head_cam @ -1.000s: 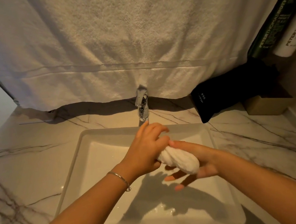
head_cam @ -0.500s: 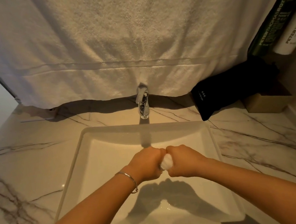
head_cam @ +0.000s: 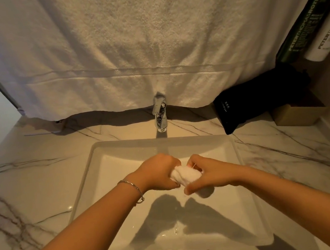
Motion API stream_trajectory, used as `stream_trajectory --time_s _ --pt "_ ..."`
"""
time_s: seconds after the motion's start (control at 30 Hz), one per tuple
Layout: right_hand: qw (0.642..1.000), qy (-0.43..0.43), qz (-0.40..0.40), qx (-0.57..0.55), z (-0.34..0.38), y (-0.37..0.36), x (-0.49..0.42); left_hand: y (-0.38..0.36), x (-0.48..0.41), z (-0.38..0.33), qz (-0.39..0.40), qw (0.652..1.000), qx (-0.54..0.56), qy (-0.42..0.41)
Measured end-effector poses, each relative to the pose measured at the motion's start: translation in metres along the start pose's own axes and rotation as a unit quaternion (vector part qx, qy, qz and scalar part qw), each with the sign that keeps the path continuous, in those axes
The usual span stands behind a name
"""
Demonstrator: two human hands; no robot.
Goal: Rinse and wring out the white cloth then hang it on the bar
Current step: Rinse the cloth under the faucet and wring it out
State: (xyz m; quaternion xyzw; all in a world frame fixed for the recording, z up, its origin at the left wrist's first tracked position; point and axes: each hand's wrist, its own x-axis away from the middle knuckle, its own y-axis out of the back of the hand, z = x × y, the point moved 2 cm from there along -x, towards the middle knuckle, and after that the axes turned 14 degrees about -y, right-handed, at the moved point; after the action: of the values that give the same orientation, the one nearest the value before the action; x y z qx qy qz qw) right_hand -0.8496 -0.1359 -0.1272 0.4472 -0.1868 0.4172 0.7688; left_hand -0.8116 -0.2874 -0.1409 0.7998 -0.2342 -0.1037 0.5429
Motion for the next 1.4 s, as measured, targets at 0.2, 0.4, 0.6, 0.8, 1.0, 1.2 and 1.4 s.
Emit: stream_trajectory --time_s 0.2,0.4,0.6,0.8,1.0,1.2,1.4 --pt "0.842 -0.123 0.352 -0.39 -0.004 -0.012 0.011 0.011 0.005 -0.018 -0.189 0.949 -0.194 -0.162" --pt "0.92 -0.125 0.276 -0.25 0.001 -0.019 0.009 0.009 0.009 -0.01 -0.088 0.946 -0.235 -0.203" --pt "0.995 -0.033 -0.053 0.078 0.013 -0.015 -0.006 -0.009 0.005 -0.002 -0.014 0.998 -0.053 0.006" --pt "0.924 0.068 -0.202 0.316 0.015 -0.014 -0.019 -0.018 0.004 0.0 -0.003 0.99 0.109 0.09" --pt "0.901 0.116 -0.241 0.341 0.018 -0.008 -0.023 -0.013 0.008 0.002 -0.028 0.968 0.223 0.112" --pt "0.997 0.063 -0.051 -0.003 0.014 0.015 -0.004 0.013 0.013 0.003 -0.104 0.995 -0.005 -0.006" --pt "0.836 -0.034 0.321 -0.445 0.007 0.005 0.001 0.033 0.012 -0.02 -0.285 0.937 -0.103 -0.174"
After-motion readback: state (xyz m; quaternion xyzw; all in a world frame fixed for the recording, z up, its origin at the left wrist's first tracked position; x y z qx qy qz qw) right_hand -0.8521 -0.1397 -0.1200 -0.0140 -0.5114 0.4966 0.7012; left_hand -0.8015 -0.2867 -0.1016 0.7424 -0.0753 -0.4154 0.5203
